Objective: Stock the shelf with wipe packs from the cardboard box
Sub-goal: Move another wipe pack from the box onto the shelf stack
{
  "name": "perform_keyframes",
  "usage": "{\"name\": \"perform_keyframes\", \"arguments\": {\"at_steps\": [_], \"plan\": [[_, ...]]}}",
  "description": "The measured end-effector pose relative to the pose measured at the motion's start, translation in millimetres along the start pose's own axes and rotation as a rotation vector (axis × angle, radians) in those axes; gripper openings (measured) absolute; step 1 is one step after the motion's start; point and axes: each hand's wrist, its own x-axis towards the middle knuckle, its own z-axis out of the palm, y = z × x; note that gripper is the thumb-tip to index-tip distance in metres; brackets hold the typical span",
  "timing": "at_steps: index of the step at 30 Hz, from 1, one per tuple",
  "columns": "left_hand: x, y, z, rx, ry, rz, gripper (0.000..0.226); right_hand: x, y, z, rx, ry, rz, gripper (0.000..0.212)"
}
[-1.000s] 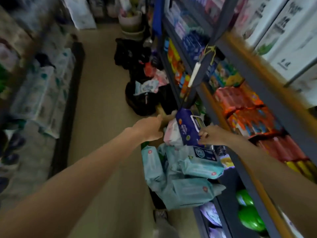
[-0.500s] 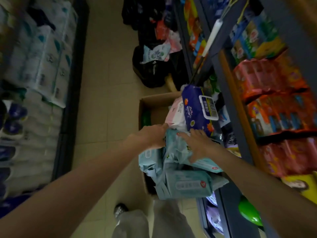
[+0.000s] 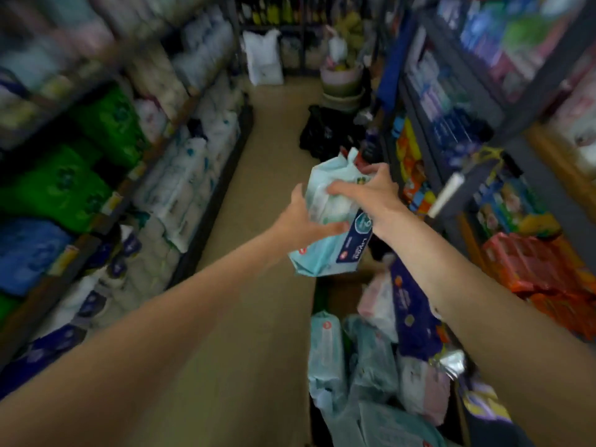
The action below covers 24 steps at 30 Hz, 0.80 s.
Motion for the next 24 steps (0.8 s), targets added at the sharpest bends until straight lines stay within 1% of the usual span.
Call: {"name": "perform_keyframes", "arguments": {"at_steps": [1, 3, 4, 5, 6, 7, 8, 9, 11, 12, 13, 14, 15, 16, 17, 18, 20, 21, 22, 23, 24], "plan": [[-8, 5, -25, -0.015, 0.022, 0.033, 0.126, -6, -26, 14, 0.053, -0.021, -0.057, 0.079], [-32, 6, -79, 0.045, 0.107, 0.121, 0.143, -25, -80, 48, 0.072, -0.068, -0.179, 0.087], [-49, 7, -105, 0.081, 0.170, 0.161, 0.144, -39, -108, 67, 0.067, -0.092, -0.242, 0.085], [-64, 5, -133, 0.065, 0.237, 0.207, 0.140, -54, -135, 86, 0.068, -0.117, -0.301, 0.079], [-79, 3, -161, 0.000, 0.296, 0.266, 0.130, -69, -160, 105, 0.080, -0.148, -0.350, 0.075], [-95, 2, -192, -0.081, 0.346, 0.307, 0.115, -85, -186, 123, 0.102, -0.185, -0.393, 0.072], [-112, 2, -224, -0.149, 0.370, 0.333, 0.102, -103, -210, 141, 0.131, -0.228, -0.429, 0.070], [-130, 2, -257, -0.204, 0.380, 0.345, 0.095, -120, -234, 156, 0.181, -0.286, -0.463, 0.066], [-172, 2, -318, -0.300, 0.382, 0.332, 0.087, -152, -276, 181, 0.301, -0.441, -0.518, 0.046], [-191, 1, -346, -0.327, 0.404, 0.321, 0.079, -165, -292, 192, 0.312, -0.487, -0.571, 0.034], [-211, 2, -369, -0.345, 0.430, 0.333, 0.063, -175, -304, 201, 0.240, -0.481, -0.681, 0.027], [-230, 3, -390, -0.351, 0.468, 0.356, 0.046, -186, -315, 211, 0.085, -0.432, -0.865, 0.031], [-249, 3, -410, -0.362, 0.504, 0.374, 0.035, -197, -325, 223, -0.095, -0.360, -1.052, 0.042], [-268, 4, -428, -0.369, 0.536, 0.390, 0.033, -205, -335, 236, -0.260, -0.284, -1.216, 0.055], [-285, 4, -446, -0.374, 0.569, 0.406, 0.039, -215, -345, 250, -0.370, -0.226, -1.343, 0.064], [-301, 3, -461, -0.372, 0.604, 0.428, 0.050, -226, -355, 264, -0.398, -0.208, -1.416, 0.070], [-329, 0, -488, -0.385, 0.689, 0.486, 0.067, -255, -377, 290, -0.267, -0.245, -1.477, 0.069], [-341, -2, -497, -0.387, 0.748, 0.508, 0.072, -269, -387, 300, -0.163, -0.316, -1.459, 0.063], [-351, -4, -506, -0.381, 0.811, 0.538, 0.074, -283, -396, 311, -0.082, -0.426, -1.437, 0.056], [-360, -7, -514, -0.375, 0.876, 0.572, 0.075, -295, -403, 322, -0.046, -0.548, -1.427, 0.052], [-368, -11, -522, -0.378, 0.943, 0.600, 0.076, -307, -407, 332, -0.035, -0.661, -1.430, 0.054]]}}
